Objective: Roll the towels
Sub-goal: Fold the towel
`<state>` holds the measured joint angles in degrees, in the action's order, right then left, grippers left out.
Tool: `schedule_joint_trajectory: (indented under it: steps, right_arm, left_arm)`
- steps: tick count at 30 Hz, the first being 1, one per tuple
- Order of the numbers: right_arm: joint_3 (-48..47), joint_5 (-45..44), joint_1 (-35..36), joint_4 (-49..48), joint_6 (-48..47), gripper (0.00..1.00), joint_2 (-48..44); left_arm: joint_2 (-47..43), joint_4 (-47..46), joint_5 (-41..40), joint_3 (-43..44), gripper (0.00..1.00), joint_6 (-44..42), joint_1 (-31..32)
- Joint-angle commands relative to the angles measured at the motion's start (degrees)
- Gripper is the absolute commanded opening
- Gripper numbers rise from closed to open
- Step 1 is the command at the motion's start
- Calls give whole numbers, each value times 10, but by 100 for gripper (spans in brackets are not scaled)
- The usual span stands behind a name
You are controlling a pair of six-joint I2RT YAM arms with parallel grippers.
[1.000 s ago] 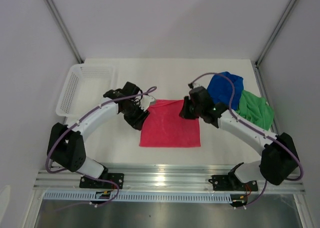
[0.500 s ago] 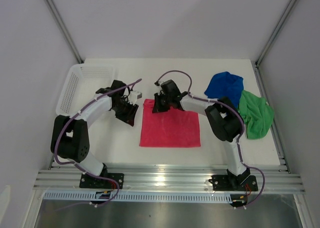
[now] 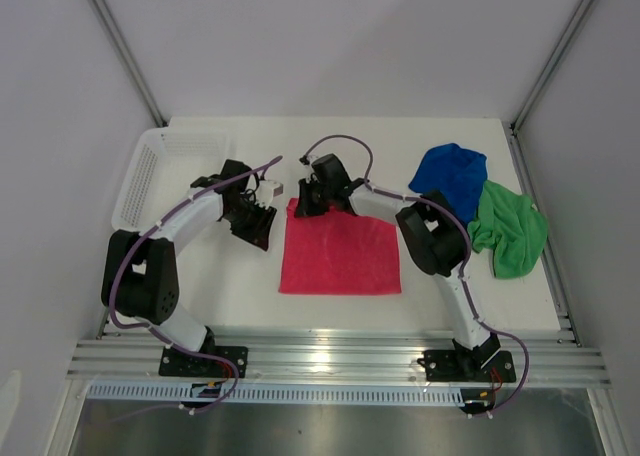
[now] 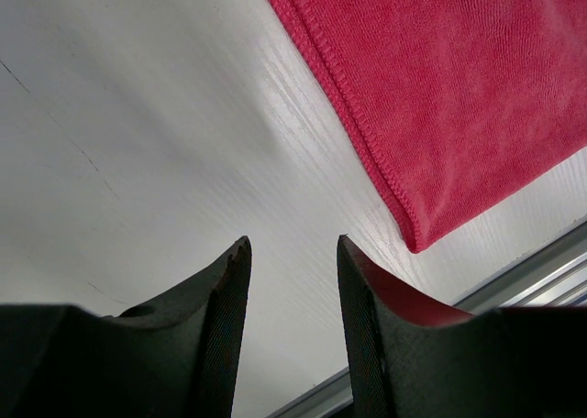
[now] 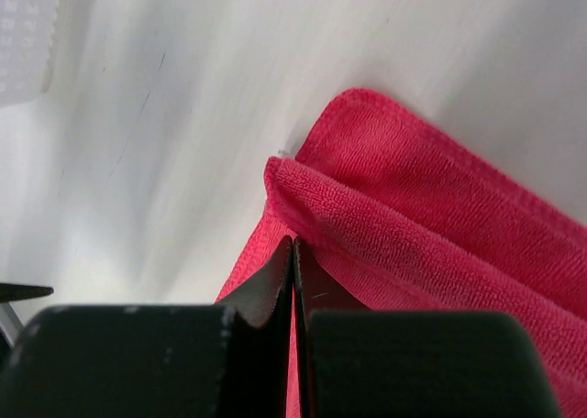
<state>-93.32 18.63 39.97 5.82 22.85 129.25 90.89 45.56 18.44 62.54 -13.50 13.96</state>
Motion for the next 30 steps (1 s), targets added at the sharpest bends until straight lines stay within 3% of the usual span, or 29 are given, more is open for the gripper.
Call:
schedule_joint_trajectory:
  steps: [1, 9, 21, 27, 30]
  right_arm:
    - [-40, -9, 0, 1, -1, 0, 19]
    - [-85, -40, -7, 19, -3, 0, 36]
    - [-241, -86, -21, 109, -47, 0, 110]
    - [-254, -107, -44, 150, -62, 0, 35]
    - [-176, -117, -56, 169, -75, 0, -44]
  left_arm:
    - [1, -7, 16, -2, 46, 8, -5]
    - [3, -6, 20, -3, 46, 7, -9]
    - [1, -4, 19, -2, 46, 5, -9]
    - [2, 4, 19, 9, 46, 1, -9]
    - [1, 13, 16, 21, 45, -5, 1]
